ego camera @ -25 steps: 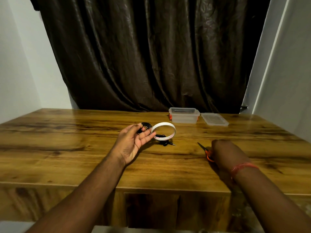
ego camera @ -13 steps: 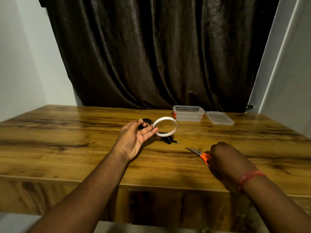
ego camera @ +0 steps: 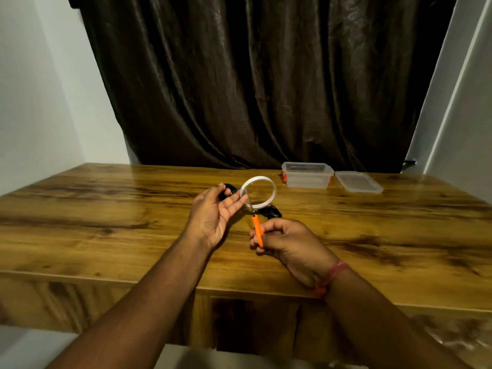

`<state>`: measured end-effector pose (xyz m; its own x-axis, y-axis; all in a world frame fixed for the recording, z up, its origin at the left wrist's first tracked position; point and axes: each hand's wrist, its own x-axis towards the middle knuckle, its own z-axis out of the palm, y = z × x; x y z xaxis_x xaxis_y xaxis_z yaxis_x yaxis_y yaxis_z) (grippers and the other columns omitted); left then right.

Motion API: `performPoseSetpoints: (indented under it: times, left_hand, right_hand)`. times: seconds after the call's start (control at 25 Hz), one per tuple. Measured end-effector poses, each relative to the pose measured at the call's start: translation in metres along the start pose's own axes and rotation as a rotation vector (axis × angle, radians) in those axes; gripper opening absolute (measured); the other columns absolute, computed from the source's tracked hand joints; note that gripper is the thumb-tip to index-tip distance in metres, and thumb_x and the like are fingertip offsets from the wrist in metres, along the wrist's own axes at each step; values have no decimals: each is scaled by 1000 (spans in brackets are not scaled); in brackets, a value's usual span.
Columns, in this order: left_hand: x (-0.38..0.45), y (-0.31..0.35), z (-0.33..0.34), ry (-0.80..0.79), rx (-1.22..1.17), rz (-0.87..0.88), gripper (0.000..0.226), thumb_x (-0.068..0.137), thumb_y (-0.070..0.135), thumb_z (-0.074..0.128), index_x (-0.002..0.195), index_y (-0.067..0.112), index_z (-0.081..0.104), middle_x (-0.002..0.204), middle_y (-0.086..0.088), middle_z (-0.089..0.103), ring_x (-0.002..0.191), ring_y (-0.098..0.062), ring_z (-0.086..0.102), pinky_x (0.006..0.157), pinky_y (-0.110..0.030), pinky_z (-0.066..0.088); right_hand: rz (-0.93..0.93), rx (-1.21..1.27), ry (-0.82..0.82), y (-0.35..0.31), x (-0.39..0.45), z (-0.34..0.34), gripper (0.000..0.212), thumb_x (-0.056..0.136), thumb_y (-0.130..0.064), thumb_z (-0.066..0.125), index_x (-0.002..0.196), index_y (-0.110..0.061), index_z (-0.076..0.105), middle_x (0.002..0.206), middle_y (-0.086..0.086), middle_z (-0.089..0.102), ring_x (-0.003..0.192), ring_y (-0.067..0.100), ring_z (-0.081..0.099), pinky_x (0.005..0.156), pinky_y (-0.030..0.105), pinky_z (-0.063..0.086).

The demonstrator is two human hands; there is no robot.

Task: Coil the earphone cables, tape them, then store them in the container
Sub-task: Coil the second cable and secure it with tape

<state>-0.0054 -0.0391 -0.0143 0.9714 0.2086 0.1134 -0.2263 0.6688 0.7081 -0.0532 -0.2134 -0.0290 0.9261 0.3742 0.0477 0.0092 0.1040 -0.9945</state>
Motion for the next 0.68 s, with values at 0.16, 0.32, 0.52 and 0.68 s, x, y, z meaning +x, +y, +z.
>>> performPoseSetpoints:
  times: [0.16, 0.32, 0.52, 0.68]
  left_hand:
    - [3, -1, -2, 0, 4, 11, 12, 99, 5, 49, 89, 2, 54, 79, -14, 57, 107, -46, 65, 91, -57, 54]
    - [3, 0, -2, -4, -12, 10, 10, 99, 6, 49, 90, 3, 53, 81, -14, 56, 105, -43, 67, 87, -52, 58]
    - [6, -1, -4, -34, -4, 11, 9, 99, 8, 49, 91, 5, 51, 102, -25, 51, 108, -44, 66, 78, -44, 60]
    - [1, 1, -1, -51, -3, 26, 11, 100, 6, 48, 89, 4, 51, 79, -13, 54, 104, -42, 67, 89, -51, 57]
  right_hand:
    - [44, 36, -95, 1, 26, 16, 7, 87, 8, 63, 88, 2, 67, 83, 15, 68, 76, 20, 67, 84, 33, 56]
    - [87, 144, -188, -4, 31, 15, 12, 87, -10, 67, 85, 1, 69, 84, 16, 67, 74, 21, 66, 76, 28, 58]
    - [105, 219, -302, -6, 29, 9, 30, 85, -33, 65, 79, -4, 73, 89, 21, 68, 77, 23, 67, 77, 29, 57]
    - [150, 265, -374, -6, 31, 5, 56, 89, -49, 58, 90, 5, 69, 97, 26, 67, 88, 31, 66, 87, 35, 55]
